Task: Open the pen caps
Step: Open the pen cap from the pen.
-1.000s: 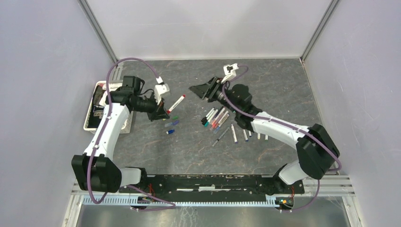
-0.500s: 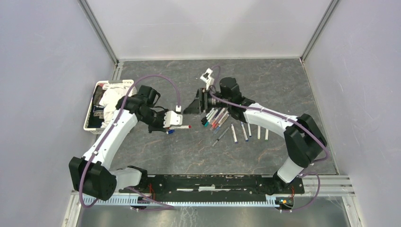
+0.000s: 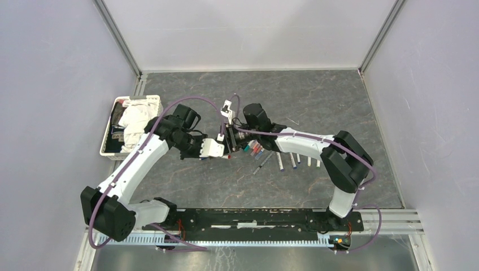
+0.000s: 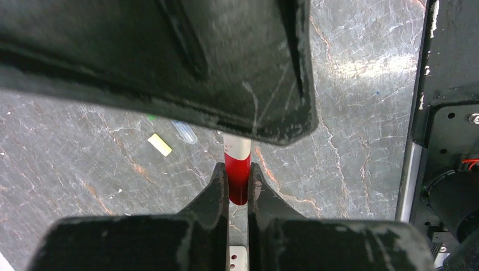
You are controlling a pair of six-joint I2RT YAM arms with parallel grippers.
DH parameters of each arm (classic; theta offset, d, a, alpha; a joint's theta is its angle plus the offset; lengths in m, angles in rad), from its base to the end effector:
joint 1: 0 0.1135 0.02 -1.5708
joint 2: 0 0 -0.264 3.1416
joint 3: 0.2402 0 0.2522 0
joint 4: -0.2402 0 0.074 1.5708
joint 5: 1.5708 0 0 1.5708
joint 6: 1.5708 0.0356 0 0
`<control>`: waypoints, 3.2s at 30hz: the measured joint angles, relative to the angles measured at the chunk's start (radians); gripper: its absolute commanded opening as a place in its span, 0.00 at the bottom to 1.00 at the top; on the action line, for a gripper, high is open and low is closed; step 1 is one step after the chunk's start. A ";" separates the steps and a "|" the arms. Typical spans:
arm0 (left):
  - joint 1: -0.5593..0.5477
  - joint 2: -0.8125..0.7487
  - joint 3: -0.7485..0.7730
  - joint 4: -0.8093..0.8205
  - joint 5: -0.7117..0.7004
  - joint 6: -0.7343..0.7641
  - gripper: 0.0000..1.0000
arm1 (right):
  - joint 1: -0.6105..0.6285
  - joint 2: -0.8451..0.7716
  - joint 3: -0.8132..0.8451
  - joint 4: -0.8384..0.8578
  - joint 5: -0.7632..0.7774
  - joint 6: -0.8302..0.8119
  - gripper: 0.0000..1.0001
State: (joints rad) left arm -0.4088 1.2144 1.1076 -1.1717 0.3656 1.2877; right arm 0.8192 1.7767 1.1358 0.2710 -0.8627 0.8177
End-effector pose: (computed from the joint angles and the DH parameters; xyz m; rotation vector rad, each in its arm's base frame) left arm 0.1865 -0.0947 0.2918 2.0821 1.7372 -0.2837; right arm 0.2512 0.3084 0.2384 -0.7004 2.2165 1.8057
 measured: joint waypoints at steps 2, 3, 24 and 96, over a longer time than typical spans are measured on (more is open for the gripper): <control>-0.010 0.000 0.000 0.000 -0.007 0.000 0.02 | 0.009 0.017 0.010 0.003 -0.009 0.005 0.49; -0.015 0.000 0.000 0.000 -0.010 0.000 0.02 | 0.012 0.024 0.014 0.004 -0.013 0.006 0.46; -0.039 -0.012 0.008 -0.011 -0.012 -0.005 0.37 | 0.020 0.080 0.024 0.035 -0.060 0.024 0.00; 0.087 0.085 0.113 -0.084 -0.085 0.106 0.02 | -0.123 -0.108 -0.274 0.008 -0.123 -0.247 0.00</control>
State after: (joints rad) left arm -0.3222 1.2995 1.2201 -1.2560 0.2806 1.3937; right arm 0.6960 1.6691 0.8616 0.2790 -0.9855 0.5705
